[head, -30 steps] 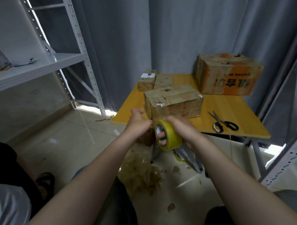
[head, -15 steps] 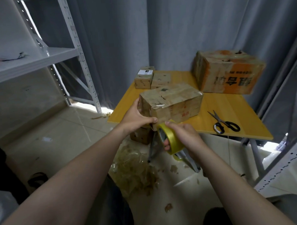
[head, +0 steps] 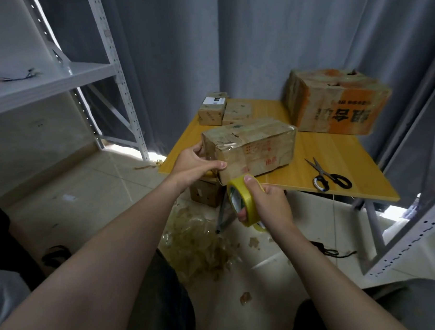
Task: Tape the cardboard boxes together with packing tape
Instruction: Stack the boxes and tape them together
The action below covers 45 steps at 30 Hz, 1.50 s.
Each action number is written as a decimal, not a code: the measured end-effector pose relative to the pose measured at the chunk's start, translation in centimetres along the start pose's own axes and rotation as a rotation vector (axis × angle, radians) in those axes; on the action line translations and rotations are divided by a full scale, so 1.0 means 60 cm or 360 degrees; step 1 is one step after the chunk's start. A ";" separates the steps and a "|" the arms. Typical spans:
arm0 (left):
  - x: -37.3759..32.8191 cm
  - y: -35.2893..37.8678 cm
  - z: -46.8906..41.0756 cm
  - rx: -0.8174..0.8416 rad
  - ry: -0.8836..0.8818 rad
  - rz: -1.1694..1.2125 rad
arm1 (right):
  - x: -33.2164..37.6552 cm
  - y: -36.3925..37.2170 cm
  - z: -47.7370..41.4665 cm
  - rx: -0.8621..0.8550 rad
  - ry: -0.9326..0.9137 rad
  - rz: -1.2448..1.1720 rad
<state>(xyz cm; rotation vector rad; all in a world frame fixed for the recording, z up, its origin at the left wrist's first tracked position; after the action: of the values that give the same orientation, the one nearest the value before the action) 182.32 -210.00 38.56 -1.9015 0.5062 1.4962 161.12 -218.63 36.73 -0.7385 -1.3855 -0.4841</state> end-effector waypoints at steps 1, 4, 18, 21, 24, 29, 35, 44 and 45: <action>0.001 -0.002 -0.001 -0.0004 -0.0006 -0.0011 | -0.002 0.002 -0.001 -0.0005 0.0020 0.0012; 0.000 -0.006 -0.006 -0.0002 -0.0052 -0.0052 | -0.005 0.006 -0.002 -0.0012 0.0022 0.0037; -0.007 -0.018 -0.015 -0.0016 -0.0194 -0.0051 | 0.001 0.007 -0.003 -0.0112 -0.0004 0.0063; -0.005 -0.021 -0.021 0.0000 -0.0217 -0.0005 | -0.002 0.002 -0.004 -0.0112 0.0089 0.0102; -0.002 -0.022 -0.026 0.0064 -0.0227 0.0025 | -0.010 -0.002 0.002 -0.0130 0.0144 0.0115; 0.006 -0.021 -0.032 0.0040 -0.0253 0.0155 | -0.002 0.007 0.010 -0.0146 0.0133 -0.0020; 0.008 -0.022 -0.035 0.0022 -0.0320 0.0249 | 0.008 0.009 0.003 -0.0106 0.0141 -0.0033; 0.014 -0.024 -0.025 0.0085 -0.0449 0.0400 | 0.017 0.026 -0.001 0.0010 0.0193 -0.0080; 0.013 -0.024 -0.023 0.0093 -0.0471 0.0427 | 0.020 0.028 -0.001 0.0010 0.0191 -0.0086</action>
<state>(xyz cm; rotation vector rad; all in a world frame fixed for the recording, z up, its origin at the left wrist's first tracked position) 184.45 -209.87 38.33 -1.5762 0.6769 1.8758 162.51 -217.39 37.58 -0.6578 -1.2970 -0.5574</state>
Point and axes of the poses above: each hand's wrist, its own z-axis away from the middle knuckle, its own y-axis out of the palm, x = y × z, the point moved 2 cm from there along -z, towards the middle knuckle
